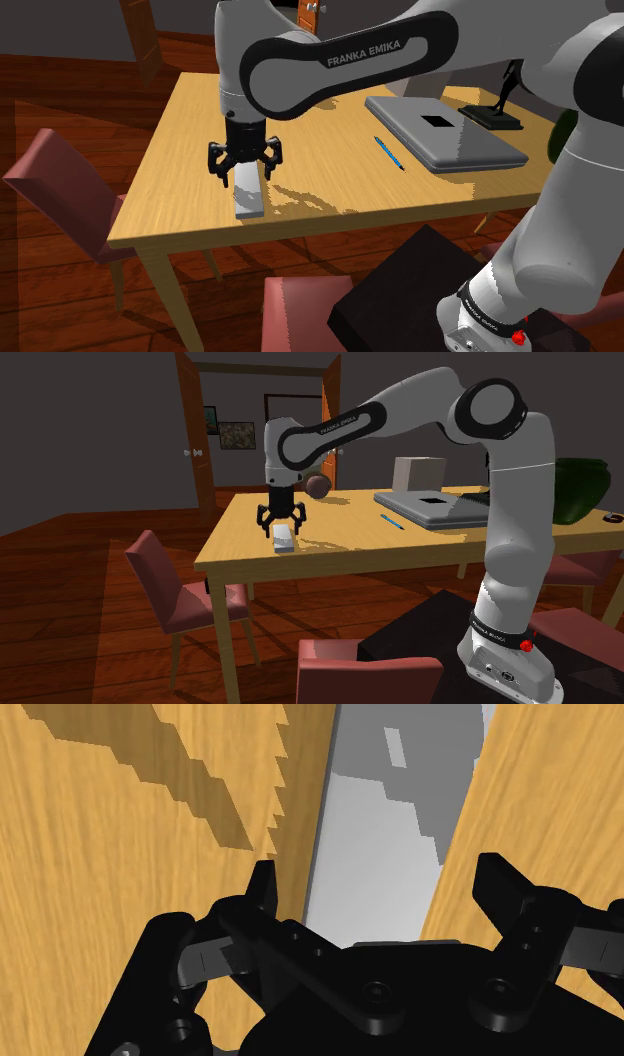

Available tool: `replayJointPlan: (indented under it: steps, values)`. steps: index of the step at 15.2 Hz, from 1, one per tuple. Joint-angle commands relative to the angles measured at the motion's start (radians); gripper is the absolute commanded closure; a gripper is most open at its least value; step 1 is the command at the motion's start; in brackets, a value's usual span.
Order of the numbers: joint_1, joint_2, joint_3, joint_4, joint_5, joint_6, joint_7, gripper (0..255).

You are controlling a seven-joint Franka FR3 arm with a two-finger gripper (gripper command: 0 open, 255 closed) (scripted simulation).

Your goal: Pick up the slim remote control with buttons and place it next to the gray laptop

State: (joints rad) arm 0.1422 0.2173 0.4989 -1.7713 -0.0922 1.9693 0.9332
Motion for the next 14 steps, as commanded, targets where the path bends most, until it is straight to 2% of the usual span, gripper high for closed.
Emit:
replayJointPlan:
  steps: [1,7,8,14]
  values:
    - [0.000,0.003,-0.001,-0.005,-0.002,0.008,0.001,0]
    - [0.000,0.003,-0.001,-0.005,-0.002,0.008,0.001,0]
    - [0.000,0.003,-0.001,-0.005,-0.002,0.008,0.001,255]
    - [0.000,0.003,-0.001,-0.004,-0.002,0.007,0.001,255]
